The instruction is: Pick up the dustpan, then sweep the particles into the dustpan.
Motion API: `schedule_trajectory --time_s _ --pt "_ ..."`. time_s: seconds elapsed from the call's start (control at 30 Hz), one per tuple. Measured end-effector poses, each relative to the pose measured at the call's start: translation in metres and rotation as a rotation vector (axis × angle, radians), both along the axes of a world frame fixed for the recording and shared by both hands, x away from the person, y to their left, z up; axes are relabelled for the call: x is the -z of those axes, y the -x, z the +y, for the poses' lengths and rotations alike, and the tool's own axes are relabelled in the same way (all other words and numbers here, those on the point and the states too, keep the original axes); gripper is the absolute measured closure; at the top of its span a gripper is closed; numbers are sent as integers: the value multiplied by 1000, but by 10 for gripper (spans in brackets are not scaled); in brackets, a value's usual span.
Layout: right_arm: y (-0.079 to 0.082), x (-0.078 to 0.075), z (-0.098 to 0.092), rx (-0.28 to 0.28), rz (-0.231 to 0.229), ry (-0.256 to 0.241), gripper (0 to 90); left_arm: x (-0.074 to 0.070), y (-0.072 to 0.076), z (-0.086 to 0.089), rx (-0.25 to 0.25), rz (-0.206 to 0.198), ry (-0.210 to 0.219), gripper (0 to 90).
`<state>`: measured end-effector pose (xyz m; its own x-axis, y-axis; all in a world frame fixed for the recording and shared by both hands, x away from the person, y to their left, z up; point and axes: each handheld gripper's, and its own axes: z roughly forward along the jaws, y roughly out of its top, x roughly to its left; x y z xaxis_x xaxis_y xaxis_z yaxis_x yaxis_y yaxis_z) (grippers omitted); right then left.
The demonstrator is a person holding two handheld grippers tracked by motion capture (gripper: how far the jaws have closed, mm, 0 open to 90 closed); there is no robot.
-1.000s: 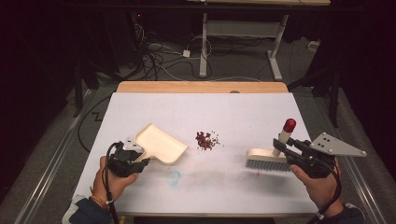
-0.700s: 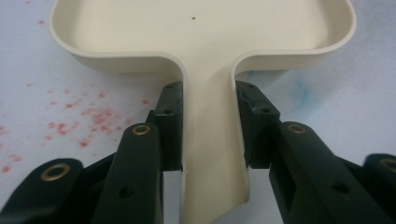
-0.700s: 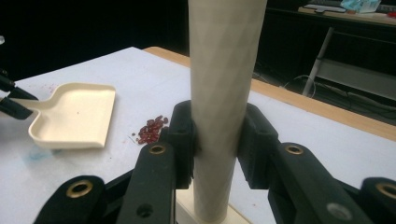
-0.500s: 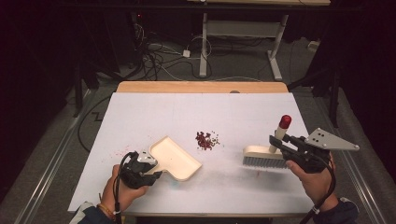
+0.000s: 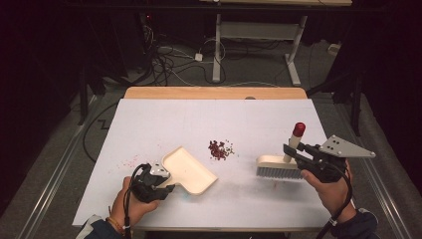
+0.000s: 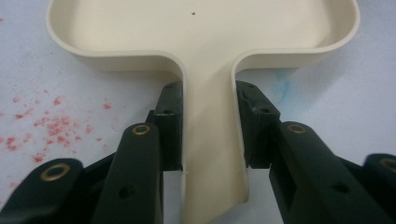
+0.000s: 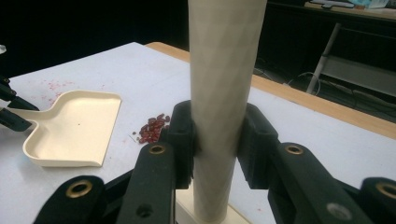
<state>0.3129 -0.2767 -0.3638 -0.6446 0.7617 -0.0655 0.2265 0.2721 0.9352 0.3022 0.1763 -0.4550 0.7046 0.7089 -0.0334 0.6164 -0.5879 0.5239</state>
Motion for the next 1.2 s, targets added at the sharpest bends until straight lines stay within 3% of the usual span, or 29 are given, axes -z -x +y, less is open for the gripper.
schedule_trajectory --time_s 0.47,0.7,0.93,1.03,1.1,1.2 --pt "-1 3 3 -2 10 17 702 1 0 -1 1 -1 -4 641" --pt "-3 3 3 -20 10 0 702 0 -1 1 2 5 14 641" --pt "-11 2 9 -13 11 -24 703 2 -1 0 6 7 1 641" --pt "-27 -1 17 16 10 -65 702 4 -2 0 10 8 -4 641" --pt "-32 -1 21 21 2 -65 703 3 -2 0 11 7 -8 641" --pt "-59 -5 40 55 -19 -38 702 4 -3 -2 9 7 -11 641"
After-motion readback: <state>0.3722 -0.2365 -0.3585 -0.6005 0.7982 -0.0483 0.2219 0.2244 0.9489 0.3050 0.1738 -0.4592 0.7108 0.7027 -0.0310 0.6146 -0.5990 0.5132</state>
